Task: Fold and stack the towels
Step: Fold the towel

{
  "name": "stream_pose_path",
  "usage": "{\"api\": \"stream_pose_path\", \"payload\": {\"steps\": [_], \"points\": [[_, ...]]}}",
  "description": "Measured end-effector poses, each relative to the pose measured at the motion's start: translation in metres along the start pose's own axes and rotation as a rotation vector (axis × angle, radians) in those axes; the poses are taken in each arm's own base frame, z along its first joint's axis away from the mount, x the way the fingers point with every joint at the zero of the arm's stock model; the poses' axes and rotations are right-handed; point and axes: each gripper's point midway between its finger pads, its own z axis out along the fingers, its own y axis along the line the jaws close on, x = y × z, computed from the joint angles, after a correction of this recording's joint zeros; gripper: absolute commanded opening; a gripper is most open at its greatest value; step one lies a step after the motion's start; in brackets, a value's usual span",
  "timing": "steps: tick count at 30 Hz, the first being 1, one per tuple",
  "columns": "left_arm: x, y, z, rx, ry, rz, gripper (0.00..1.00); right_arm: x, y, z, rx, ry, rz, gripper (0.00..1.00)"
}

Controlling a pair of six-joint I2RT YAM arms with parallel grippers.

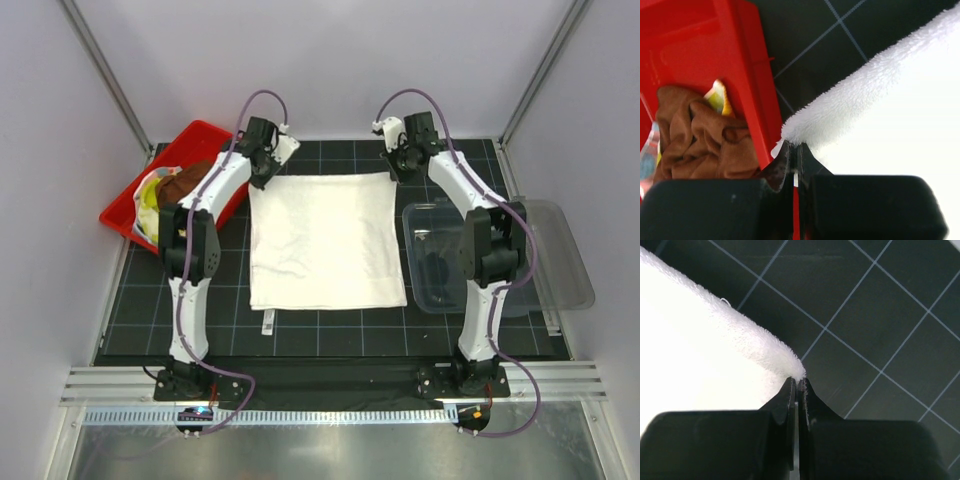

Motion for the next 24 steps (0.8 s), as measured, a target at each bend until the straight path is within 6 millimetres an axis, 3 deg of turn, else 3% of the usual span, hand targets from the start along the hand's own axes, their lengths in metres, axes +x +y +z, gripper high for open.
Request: {"api": "stream_pose_path", "payload": {"steps": [2,5,9,10,12,14,17,24], "points": [[0.001,0.003,-0.017,-0.018,-0.008,-0.021,0.0,-0.008,0.005,-0.018,0.013,-0.034,0.015,0.01],[-0.005,0.013,-0.063,-0.074,-0.063,-0.046,0.0,-0.033,0.012,-0.06,0.042,-0.134,0.025,0.01],[-0.016,0.025,-0.149,-0.177,-0.193,-0.073,0.0,-0.076,0.025,-0.154,0.099,-0.356,0.036,0.01],[-0.017,0.026,-0.166,-0.191,-0.219,-0.082,0.0,-0.082,0.029,-0.173,0.106,-0.399,0.038,0.01],[-0.018,0.025,-0.205,-0.221,-0.294,-0.102,0.0,-0.093,0.039,-0.231,0.126,-0.525,0.052,0.01],[-0.014,0.02,-0.238,-0.231,-0.36,-0.127,0.0,-0.097,0.048,-0.268,0.128,-0.608,0.059,0.01],[-0.006,0.008,-0.273,-0.211,-0.439,-0.155,0.0,-0.089,0.064,-0.308,0.11,-0.686,0.072,0.01],[0.018,-0.022,-0.358,-0.143,-0.616,-0.178,0.0,-0.062,0.096,-0.364,0.043,-0.802,0.103,0.01]]}}
